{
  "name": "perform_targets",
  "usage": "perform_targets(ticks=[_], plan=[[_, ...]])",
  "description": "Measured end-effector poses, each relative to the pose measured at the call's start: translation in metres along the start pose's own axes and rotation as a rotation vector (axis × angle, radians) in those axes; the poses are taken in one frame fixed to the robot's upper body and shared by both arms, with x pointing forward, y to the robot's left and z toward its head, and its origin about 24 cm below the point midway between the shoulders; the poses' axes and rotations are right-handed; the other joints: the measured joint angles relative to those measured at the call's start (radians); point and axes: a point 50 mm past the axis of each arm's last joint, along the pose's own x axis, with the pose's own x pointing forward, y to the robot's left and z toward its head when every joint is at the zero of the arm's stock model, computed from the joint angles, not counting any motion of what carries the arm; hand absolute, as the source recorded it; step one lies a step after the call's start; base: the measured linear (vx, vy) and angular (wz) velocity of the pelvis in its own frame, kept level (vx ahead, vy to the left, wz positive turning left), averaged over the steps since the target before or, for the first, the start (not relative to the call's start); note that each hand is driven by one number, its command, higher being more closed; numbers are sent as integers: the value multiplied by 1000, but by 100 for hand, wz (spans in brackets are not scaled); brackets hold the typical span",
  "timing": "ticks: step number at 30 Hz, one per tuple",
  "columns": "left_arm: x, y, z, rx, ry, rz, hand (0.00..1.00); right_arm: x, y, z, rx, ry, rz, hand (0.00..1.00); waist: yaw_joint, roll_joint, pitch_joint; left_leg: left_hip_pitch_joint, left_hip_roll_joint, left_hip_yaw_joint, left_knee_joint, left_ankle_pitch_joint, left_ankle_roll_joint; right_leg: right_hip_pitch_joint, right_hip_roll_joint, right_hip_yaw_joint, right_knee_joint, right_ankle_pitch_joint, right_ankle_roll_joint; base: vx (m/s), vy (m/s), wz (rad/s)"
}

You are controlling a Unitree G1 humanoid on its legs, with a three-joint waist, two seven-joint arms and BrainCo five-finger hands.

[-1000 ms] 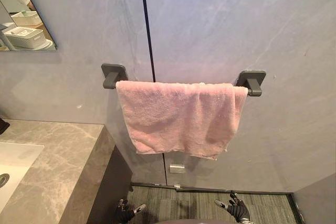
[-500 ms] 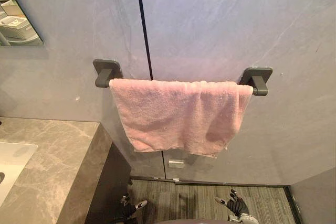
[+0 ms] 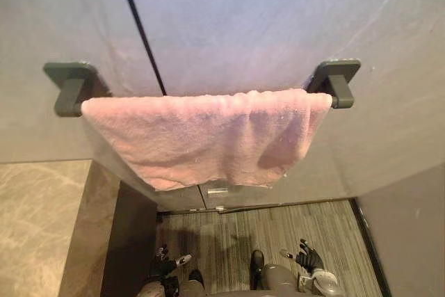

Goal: Organize washtable

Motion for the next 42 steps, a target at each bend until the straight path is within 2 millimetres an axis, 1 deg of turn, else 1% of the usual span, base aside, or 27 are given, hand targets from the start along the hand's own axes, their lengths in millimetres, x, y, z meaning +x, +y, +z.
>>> perform_targets(ticks=[2, 3, 4, 5, 7, 9, 10, 12, 13, 14, 15, 16, 17, 18, 21, 24, 26, 28, 30, 33, 34, 35, 36, 39, 40, 41, 42], plan=[[-1, 8, -1, 2, -4, 21, 0, 1, 2, 2, -11, -7, 8, 0, 11, -28, -19, -37, 10, -53, 51, -2, -36, 8, -115, 62, 91, 11, 31, 11, -312, 74], [-1, 10, 1, 0, -11, 27, 0, 1, 3, 4, -17, -12, 11, 0, 15, -36, -22, -50, 15, -62, 63, -6, -50, 8, -111, 94, 83, 6, 57, -56, -389, 27], [0, 9, 2, -7, -10, 30, 0, 4, 0, 13, -42, -39, 11, 0, 32, -18, -30, -87, 56, -77, 80, 3, -76, 1, -47, 125, 55, -18, 81, -98, -368, -7], [-1, 6, 1, -23, -5, 29, 0, 7, -1, 23, -63, -67, 13, 0, 34, 11, -30, -108, 96, -75, 81, 20, -99, 0, -3, 132, 28, -20, 82, -115, -338, -19], [-1, 1, 0, -50, -2, 32, 0, 11, -1, 38, -97, -109, 21, 0, 30, 22, -22, -129, 127, -68, 81, 58, -114, 2, 31, 127, -24, -51, 97, -126, -303, -26], [0, -8, 3, -70, -5, 13, 0, 11, -5, 43, -121, -126, 15, 0, 24, 43, -7, -146, 152, -82, 77, 103, -118, 26, 65, 92, -78, -55, 80, -151, -305, 16], [1, -15, 6, -78, -11, -6, 0, 11, -11, 39, -124, -113, 3, 0, 22, 64, 6, -163, 165, -117, 77, 150, -110, 60, 81, 48, -112, -39, 54, -139, -232, 74], [0, -21, 6, -86, -9, -13, 0, 9, -18, 31, -125, -85, -14, 0, 25, 88, 20, -178, 183, -98, 56, 244, -127, 92, 101, 1, -144, -20, 23, -187, -215, 84], [0, -19, 4, -89, -4, -5, 0, 9, -16, 31, -123, -81, -11, 0, 25, 79, 17, -156, 165, -81, -79, 401, -127, 89, 89, -24, -182, -5, -3, -271, -218, 72], [0, -17, 3, -92, -2, 0, 0, 9, -14, 31, -117, -81, -9, 0, 26, 65, 27, -158, 146, -73, -78, 403, -139, 80, 76, -52, -201, 9, -27, -266, -193, 60], [0, -17, 4, -97, -6, 3, 0, 10, -15, 33, -108, -87, -15, 0, 29, 64, 27, -160, 128, -57, -37, 366, -131, 71, 67, -56, -201, 16, -37, -202, -143, 51], [0, -16, 4, -101, -4, 8, 0, 11, -16, 39, -91, -104, -26, 0, 24, 58, 30, -157, 84, -30, 74, 262, -81, 69, 39, -73, -206, 24, -47, -163, -91, 38], [0, -16, 3, -103, -3, 7, 0, 11, -17, 39, -89, -105, -30, 0, 23, 57, 29, -150, 72, -7, 113, 220, -63, 70, 31, -80, -212, 32, -49, -229, -71, 63], [-2, -18, 0, -108, 4, 3, 0, 10, -18, 35, -87, -95, -31, 0, 22, 63, 26, -100, 42, 83, 202, 118, -55, 94, 25, -115, -271, 68, -59, -151, -11, 53], [-2, -21, -1, -101, 8, -8, 0, 7, -22, 25, -59, -65, -48, 0, 2, 71, 19, -17, 18, 164, 159, 72, -52, 115, 26, -210, -320, 111, -46, -98, 61, 91], [-3, -21, -3, -88, 16, -19, 0, 6, -23, 18, -19, -37, -67, 0, -27, 80, 10, -6, 5, 188, 13, 99, -53, 134, 30, -310, -370, 147, -34, -106, 94, 110], [-5, -21, -9, -84, 36, -25, 0, 5, -25, 15, -3, -25, -92, 0, -28, 91, -2, 13, -4, 181, -84, 117, -46, 181, 51, -380, -450, 195, -24, -97, 92, 88], [-6, -20, -11, -82, 44, -23, 0, 4, -22, 10, 2, -3, -92, 0, -19, 82, -14, 14, -13, 165, -117, 127, -30, 223, 70, -418, -529, 245, -19, -122, 77, 60], [-6, -19, -12, -78, 52, -21, 0, 6, -15, 12, 8, -5, -75, 0, -15, 83, -18, 25, -21, 149, -141, 136, -18, 249, 72, -447, -553, 262, -18, -138, 33, 43], [-7, -19, -17, -71, 70, -19, 0, 4, -10, 5, 9, 15, -62, 0, -10, 87, -27, 33, -36, 71, -179, 153, 7, 273, 70, -492, -530, 241, 2, -120, 18, 63], [-7, -18, -18, -69, 76, -19, 0, 2, -9, 0, 13, 28, -61, 0, -10, 90, -30, 27, -31, 30, -180, 156, 13, 263, 69, -477, -475, 204, 13, -92, -12, 86], [-7, -16, -19, -64, 79, -14, 0, 1, -11, -3, 18, 35, -68, 0, -18, 87, -35, 14, -31, -15, -177, 159, 18, 242, 76, -399, -417, 155, 21, -105, -16, 127], [-8, -10, -22, -60, 82, -2, 0, -1, -11, -6, 38, 47, -74, 0, -16, 69, -40, 8, -45, -57, -186, 168, 23, 226, 76, -344, -386, 132, -1, -77, -25, 106], [-9, -6, -23, -84, 84, 22, 0, -4, -14, -17, 59, 80, -86, 0, 13, 64, -60, -38, -57, -133, -193, 195, 27, 232, 70, -438, -387, 115, -3, -65, -16, 105], [-9, -5, -23, -92, 79, 25, 0, -4, -18, -17, 58, 81, -96, 0, 12, 63, -60, -74, -64, -169, -193, 208, 44, 239, 61, -520, -388, 108, 4, -51, -26, 151], [-9, -5, -22, -94, 76, 25, 0, -4, -18, -17, 63, 83, -100, 0, 11, 63, -60, -91, -64, -148, -193, 188, 74, 242, 55, -561, -390, 108, 4, -46, 4, 184], [-9, -5, -21, -102, 73, 30, 0, -4, -21, -19, 82, 92, -114, 0, 10, 47, -61, -114, -60, -44, -185, 147, 131, 249, 28, -637, -401, 124, 6, 7, 93, 209]])
